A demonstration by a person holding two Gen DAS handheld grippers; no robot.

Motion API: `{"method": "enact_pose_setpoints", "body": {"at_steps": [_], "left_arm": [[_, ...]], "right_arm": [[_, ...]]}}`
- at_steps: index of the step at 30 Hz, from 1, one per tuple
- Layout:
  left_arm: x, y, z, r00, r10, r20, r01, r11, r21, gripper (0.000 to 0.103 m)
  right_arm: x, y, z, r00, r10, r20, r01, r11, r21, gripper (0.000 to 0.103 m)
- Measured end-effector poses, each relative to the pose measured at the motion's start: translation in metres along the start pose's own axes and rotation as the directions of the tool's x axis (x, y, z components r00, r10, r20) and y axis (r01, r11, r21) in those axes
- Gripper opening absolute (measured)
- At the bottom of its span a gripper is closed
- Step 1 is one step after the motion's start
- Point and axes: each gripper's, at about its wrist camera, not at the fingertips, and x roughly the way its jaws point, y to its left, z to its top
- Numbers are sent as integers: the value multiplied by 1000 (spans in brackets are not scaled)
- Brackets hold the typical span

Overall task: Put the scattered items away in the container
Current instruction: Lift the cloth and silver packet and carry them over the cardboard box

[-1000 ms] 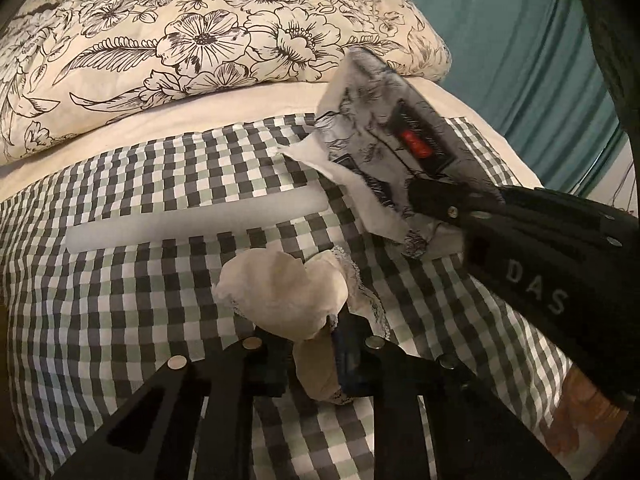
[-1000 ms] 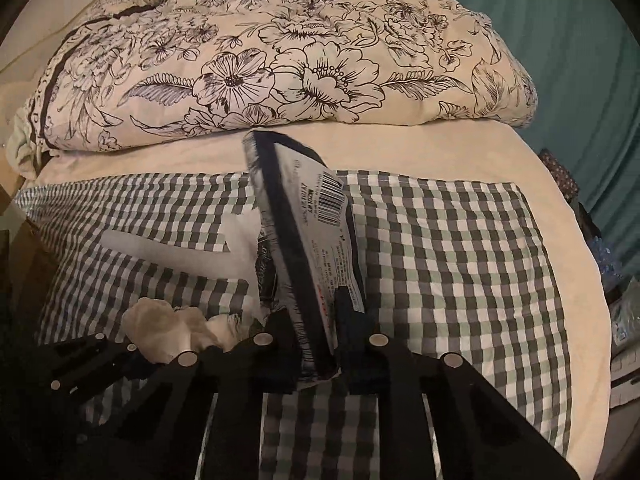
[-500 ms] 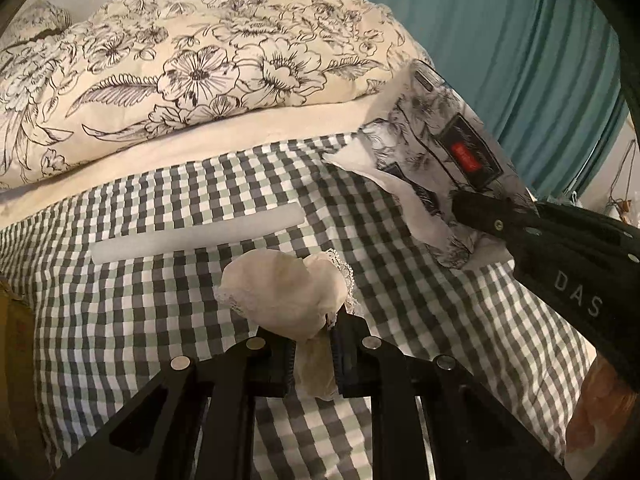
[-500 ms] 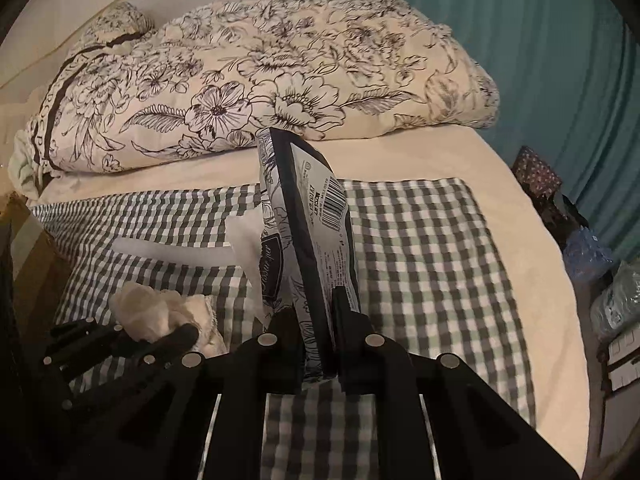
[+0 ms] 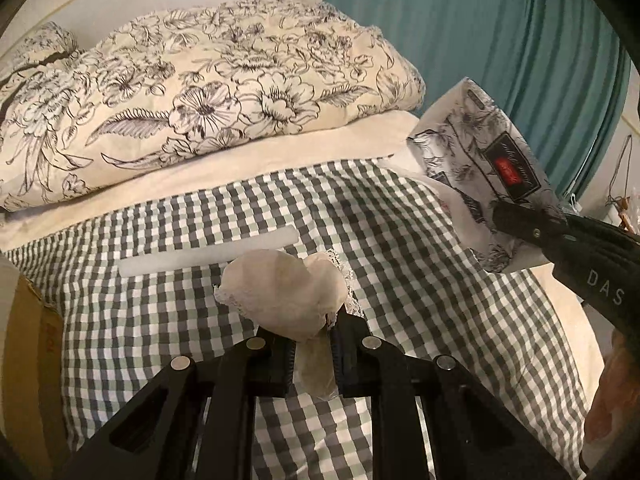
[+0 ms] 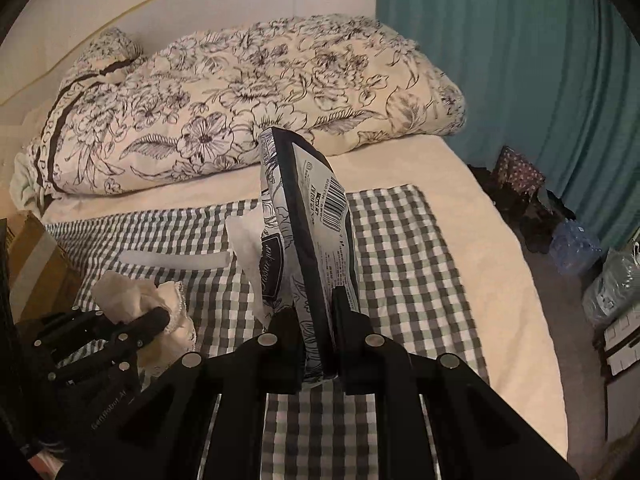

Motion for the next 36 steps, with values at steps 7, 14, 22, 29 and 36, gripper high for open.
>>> {"method": "enact_pose_setpoints", "body": {"at_steps": [7, 14, 22, 29, 36], "left_arm": [[-30, 1, 5, 999, 19, 51, -19, 1000, -5, 15], [-66, 1, 9, 994, 36, 103, -36, 999, -5, 15], [-111, 8, 10, 985, 63, 160, -62, 998, -11, 15], [-151, 18, 8, 973, 91, 212, -86, 996, -36, 15], [-188, 31, 3, 960, 122, 251, -111, 992, -56, 15]], "right_arm": [[-28, 1, 1, 999, 4, 39, -4, 1000, 7, 11], [-62, 4, 4, 997, 10, 82, -10, 1000, 9, 11], [-105, 18, 8, 991, 18, 136, -18, 1000, -4, 11], [-143, 38, 8, 983, 18, 182, -11, 999, -35, 11], [-176, 62, 8, 972, 31, 233, -15, 997, -72, 11]]}}
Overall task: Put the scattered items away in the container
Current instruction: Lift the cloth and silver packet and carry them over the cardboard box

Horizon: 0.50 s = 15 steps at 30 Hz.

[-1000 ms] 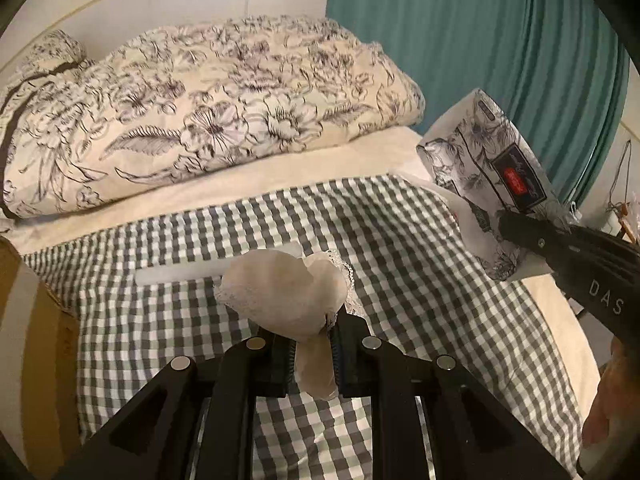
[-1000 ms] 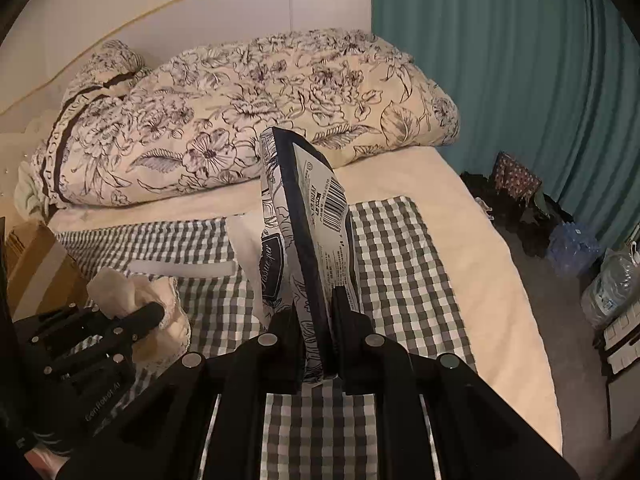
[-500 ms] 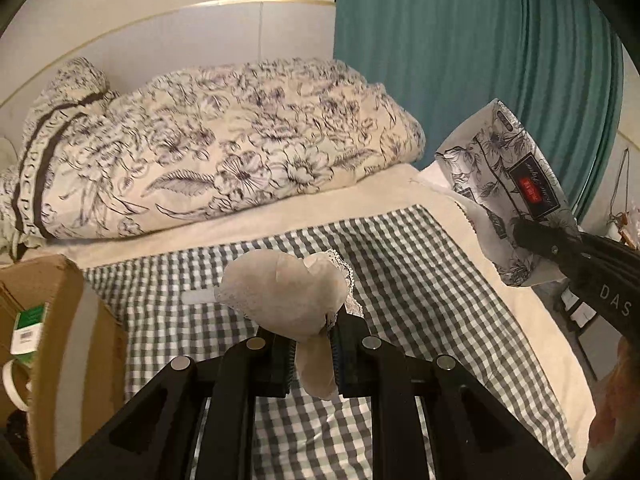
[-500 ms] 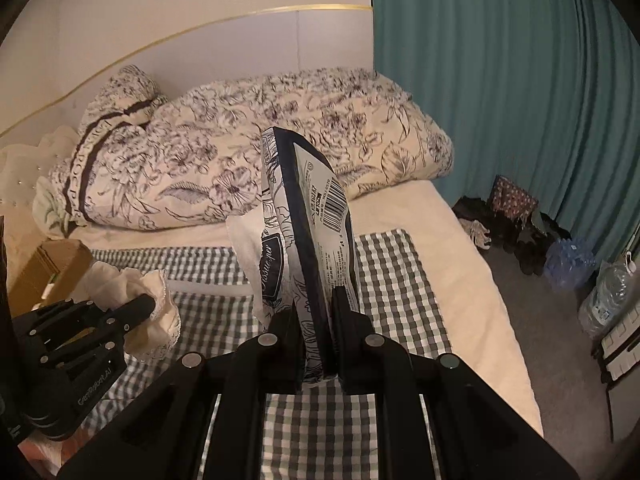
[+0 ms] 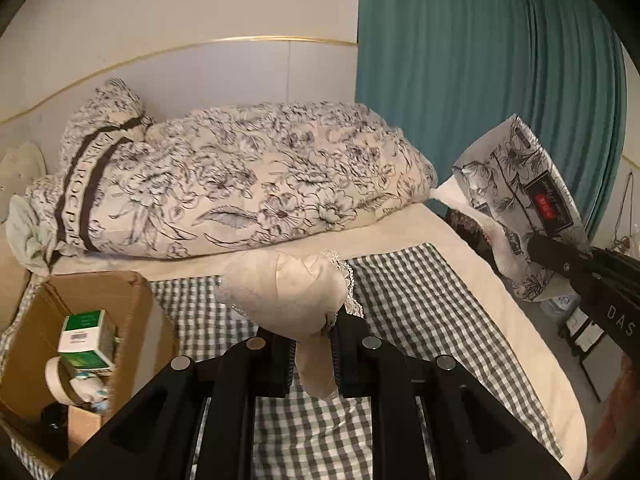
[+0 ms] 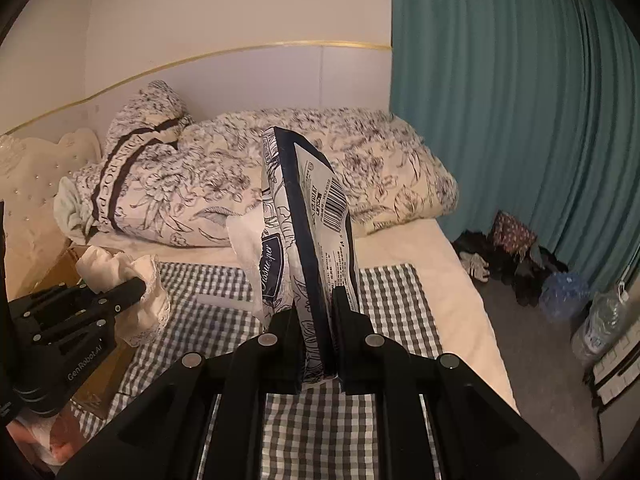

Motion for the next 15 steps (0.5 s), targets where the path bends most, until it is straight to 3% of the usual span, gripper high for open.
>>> {"method": "enact_pose_setpoints", "body": {"at_steps": [15], "left_arm": [[-71, 60, 1, 993, 92, 75, -86, 993, -78, 15]], "right_arm": [[-45, 52, 9, 995, 71, 69, -68, 997, -43, 11]]}}
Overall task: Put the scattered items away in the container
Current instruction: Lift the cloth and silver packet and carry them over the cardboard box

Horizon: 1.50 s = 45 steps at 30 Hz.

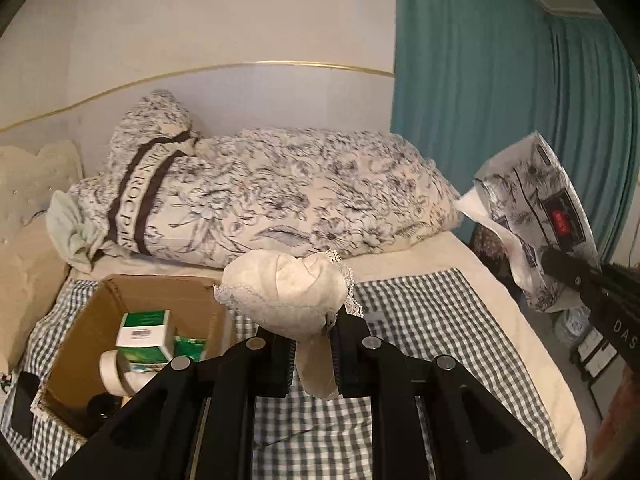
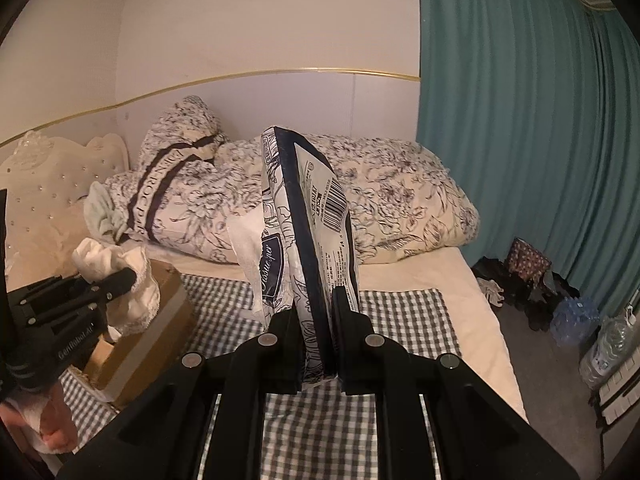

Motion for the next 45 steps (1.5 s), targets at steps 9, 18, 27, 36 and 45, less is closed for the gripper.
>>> {"method": "enact_pose_setpoints", "body": {"at_steps": [9, 18, 27, 36, 45], "left_arm": [[-22, 33, 0, 998, 66, 10, -66, 998, -19, 15], [-29, 76, -7, 990, 141, -2, -141, 989, -47, 15], [-26, 127, -21, 976, 217, -25, -218, 972, -87, 15], [-14, 175, -38, 955, 288, -67, -294, 950, -109, 15], [-1, 216, -51, 946, 308, -101, -321, 935, -154, 15]], "right_arm": [[-6, 31, 2, 998, 57, 11, -57, 998, -15, 11], [1, 67, 5, 990, 138, 11, -137, 990, -43, 11], [23, 114, 3, 978, 206, -11, -206, 977, -62, 11], [50, 166, -1, 962, 270, -47, -274, 957, -94, 11], [77, 214, -10, 944, 317, -92, -327, 937, -127, 11]]}}
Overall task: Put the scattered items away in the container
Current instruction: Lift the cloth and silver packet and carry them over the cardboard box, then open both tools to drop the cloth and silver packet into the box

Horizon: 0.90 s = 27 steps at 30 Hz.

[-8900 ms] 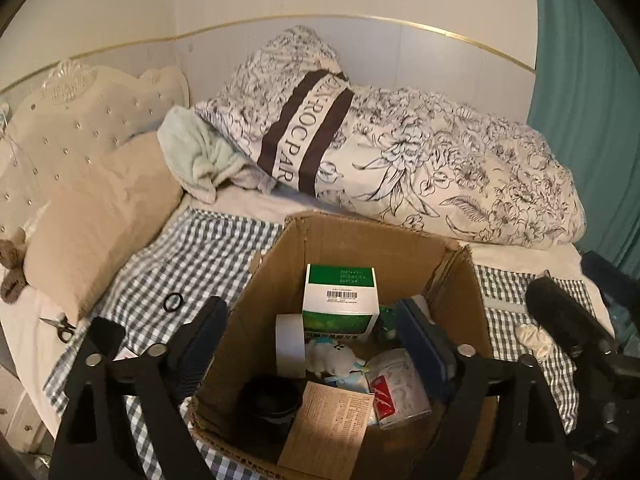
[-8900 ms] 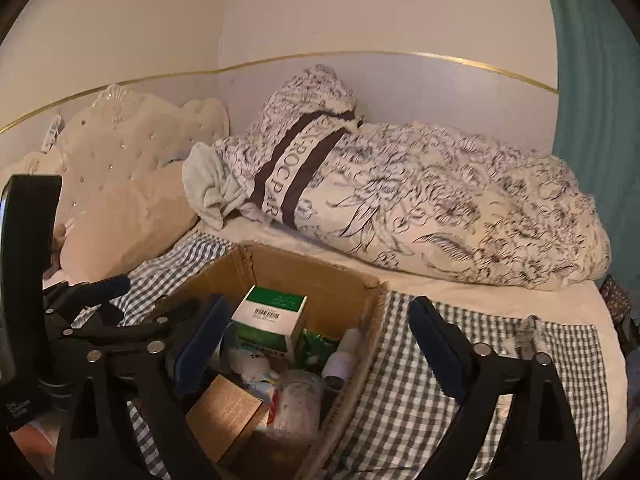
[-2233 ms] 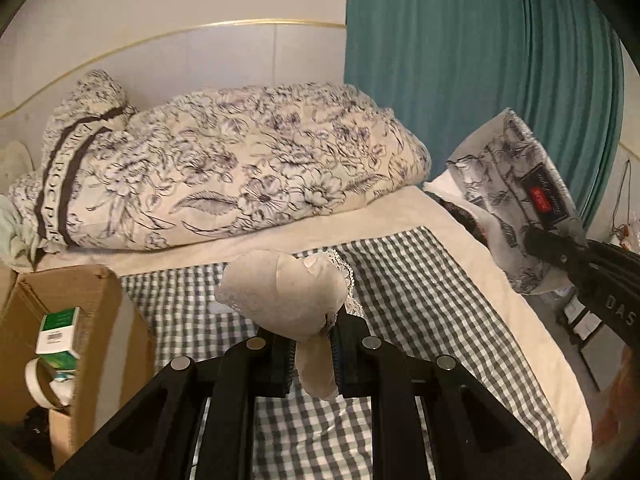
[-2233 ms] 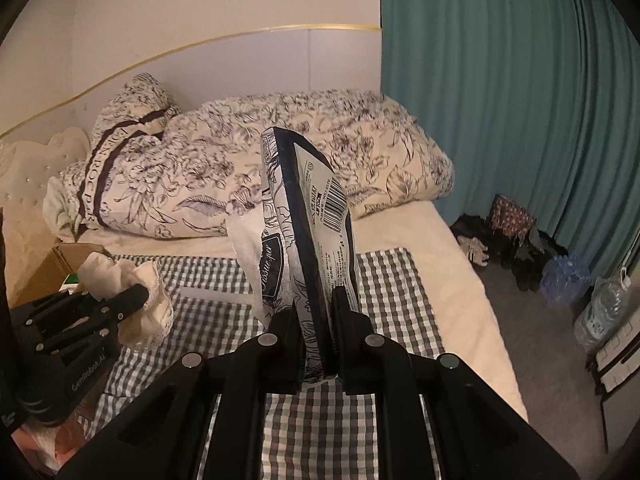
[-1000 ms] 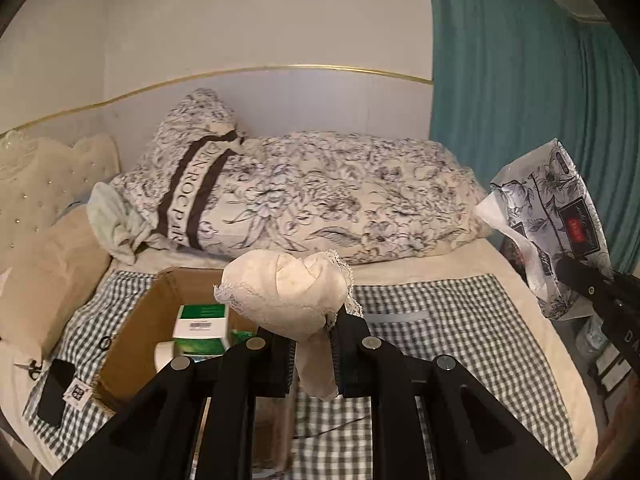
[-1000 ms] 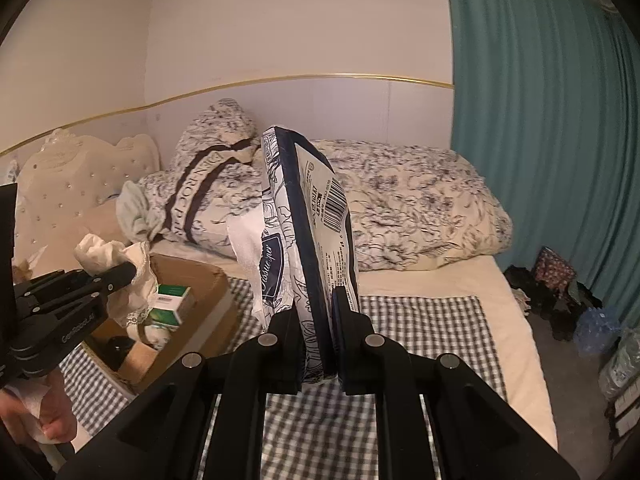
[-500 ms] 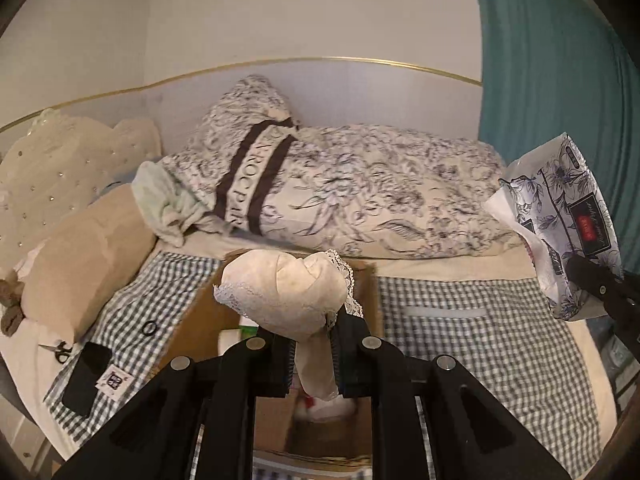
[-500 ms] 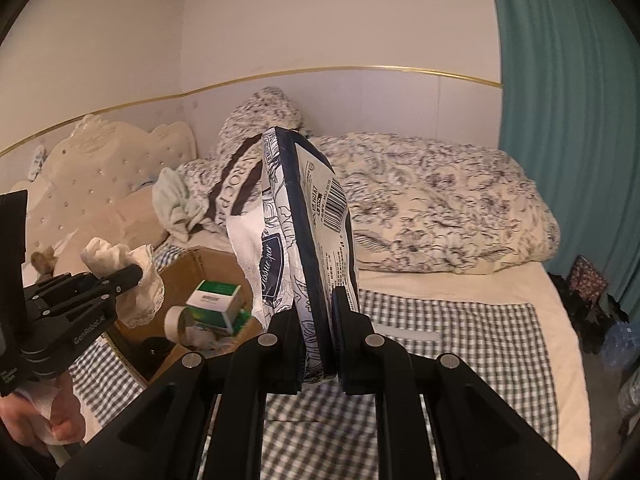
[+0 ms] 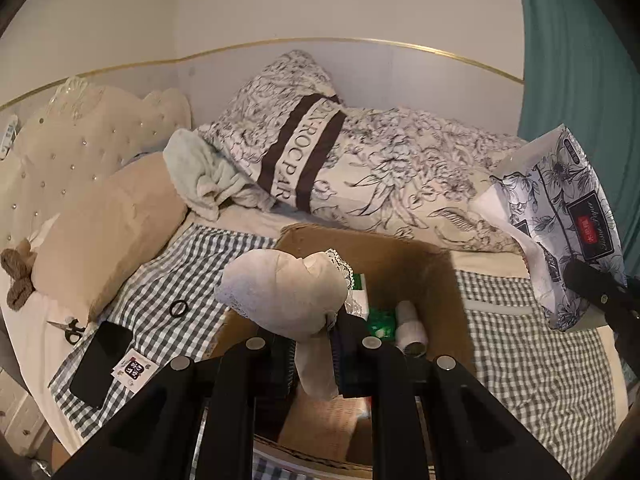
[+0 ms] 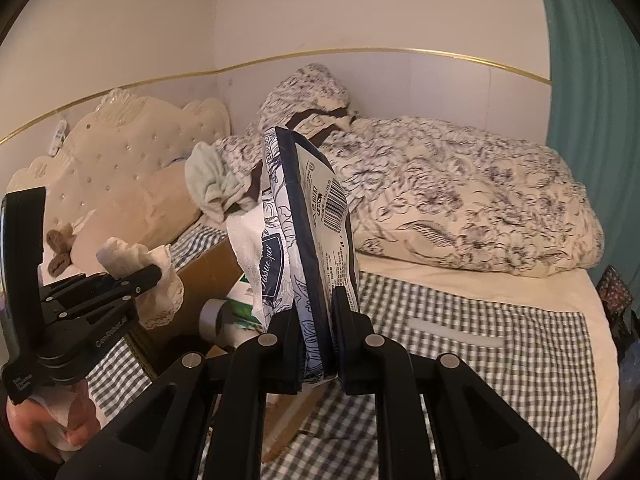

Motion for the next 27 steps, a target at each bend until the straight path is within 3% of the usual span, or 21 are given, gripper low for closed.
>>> {"method": "enact_pose_setpoints", "body": {"at_steps": [11, 27], "left_arm": [[39, 14, -3, 999, -17, -44, 16, 1000, -10, 15], [95, 10, -23, 987, -26, -156, 23, 1000, -19, 17]], "right_arm": [[59, 28, -10, 996, 41, -76, -44, 999, -27, 11], [112, 28, -35, 984, 51, -173, -55, 998, -20, 13]]}}
